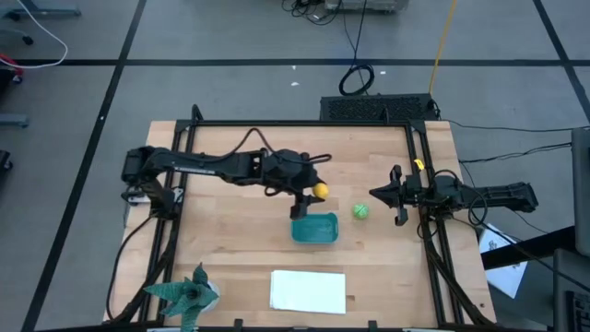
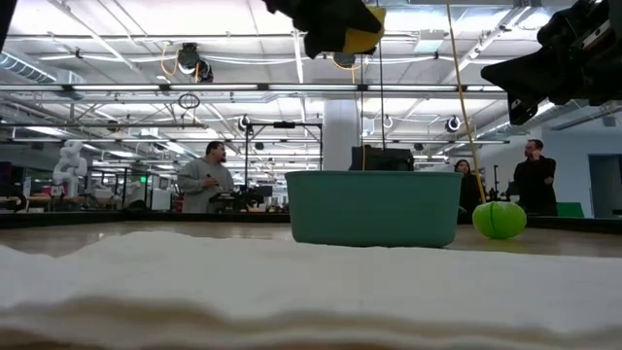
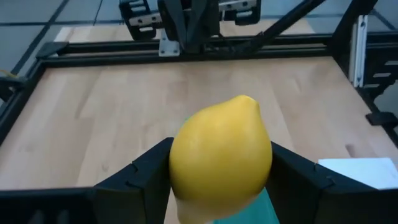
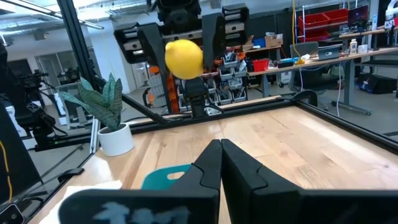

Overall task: Pick and placing Produce into tupperware
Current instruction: Put the yellow lemon into the green bin

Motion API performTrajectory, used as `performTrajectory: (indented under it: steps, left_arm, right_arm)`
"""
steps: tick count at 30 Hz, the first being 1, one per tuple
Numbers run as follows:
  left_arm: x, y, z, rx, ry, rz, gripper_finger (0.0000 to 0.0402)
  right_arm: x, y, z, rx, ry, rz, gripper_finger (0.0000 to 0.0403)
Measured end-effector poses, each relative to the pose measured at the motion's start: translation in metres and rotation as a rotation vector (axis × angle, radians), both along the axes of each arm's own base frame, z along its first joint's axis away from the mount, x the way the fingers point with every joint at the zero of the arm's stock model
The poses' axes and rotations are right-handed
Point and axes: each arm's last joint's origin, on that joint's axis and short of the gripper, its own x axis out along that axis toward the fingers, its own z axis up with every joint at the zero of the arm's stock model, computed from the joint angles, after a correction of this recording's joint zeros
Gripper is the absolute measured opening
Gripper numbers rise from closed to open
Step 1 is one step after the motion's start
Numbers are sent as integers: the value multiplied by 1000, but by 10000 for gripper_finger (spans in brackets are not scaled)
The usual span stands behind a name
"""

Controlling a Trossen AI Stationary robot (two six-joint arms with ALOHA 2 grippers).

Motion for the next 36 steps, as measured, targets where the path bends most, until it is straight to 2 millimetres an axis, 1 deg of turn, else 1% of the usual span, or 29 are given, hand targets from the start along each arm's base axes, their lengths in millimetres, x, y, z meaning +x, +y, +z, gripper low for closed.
performTrajectory:
  steps: [5,15,20,30,36]
  left_arm:
    - [7,0,4,14,17,-9,218]
    - [-1,2,-6,9,143,-4,218]
    - [0,-2,-11,10,163,-13,218]
    - [-6,-3,-48,-25,216,10,218]
    - [-9,-4,-56,-61,238,30,218]
  right_arm:
    - [0,0,0,0,0,0,0]
    - [0,0,0,-1,2,0,0]
    - [0,0,0,0,2,0,0]
    - [0,0,0,0,2,0,0]
    - [0,0,0,0,2,0,0]
